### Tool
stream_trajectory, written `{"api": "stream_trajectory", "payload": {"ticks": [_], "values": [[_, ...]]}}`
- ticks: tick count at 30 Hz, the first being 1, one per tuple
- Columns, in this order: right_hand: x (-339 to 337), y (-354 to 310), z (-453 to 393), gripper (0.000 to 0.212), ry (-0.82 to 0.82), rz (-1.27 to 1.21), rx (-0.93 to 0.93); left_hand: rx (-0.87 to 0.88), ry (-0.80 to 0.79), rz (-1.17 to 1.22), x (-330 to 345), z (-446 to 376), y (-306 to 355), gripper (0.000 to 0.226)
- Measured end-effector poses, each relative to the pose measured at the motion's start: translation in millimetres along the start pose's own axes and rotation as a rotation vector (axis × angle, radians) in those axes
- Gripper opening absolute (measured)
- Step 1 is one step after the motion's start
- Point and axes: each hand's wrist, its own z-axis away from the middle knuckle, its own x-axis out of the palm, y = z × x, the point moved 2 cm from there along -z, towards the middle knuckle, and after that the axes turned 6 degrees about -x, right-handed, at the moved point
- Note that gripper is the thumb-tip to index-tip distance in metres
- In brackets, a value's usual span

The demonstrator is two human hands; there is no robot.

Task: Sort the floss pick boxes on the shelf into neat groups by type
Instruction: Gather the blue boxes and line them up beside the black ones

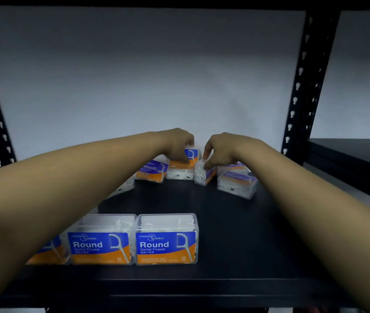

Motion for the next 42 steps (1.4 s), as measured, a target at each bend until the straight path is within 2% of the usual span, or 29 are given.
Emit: {"api": "stream_trajectory", "payload": {"ticks": [5,8,14,23,33,37,42], "values": [[-3,-3,0,0.04,-0.028,0.017,-0.01,-0.007,-0.025,0.059,-7,-4,-6,0.058],[-7,-4,0,0.042,-0.079,0.03,-0.011,-0.031,-0.007,0.172,-22,-1,-13,0.055],[-12,-12,-6,0.042,-0.055,0.046,-0.032,-0.093,-0.022,0.365,-54,15,-36,0.031],[-2,-43,-26,0.035,0.007,-0.051,-0.123,-0.163,-0.078,0.337,-58,59,-83,0.028],[3,-87,-48,0.037,0.022,-0.084,-0.217,-0.227,-0.155,0.336,-48,104,-133,0.034],[3,-106,-51,0.029,0.118,-0.115,-0.301,-0.251,-0.199,0.295,-47,119,-148,0.043],[0,-135,-55,0.037,0.167,-0.084,-0.444,-0.259,-0.24,0.228,-41,137,-166,0.049]]}}
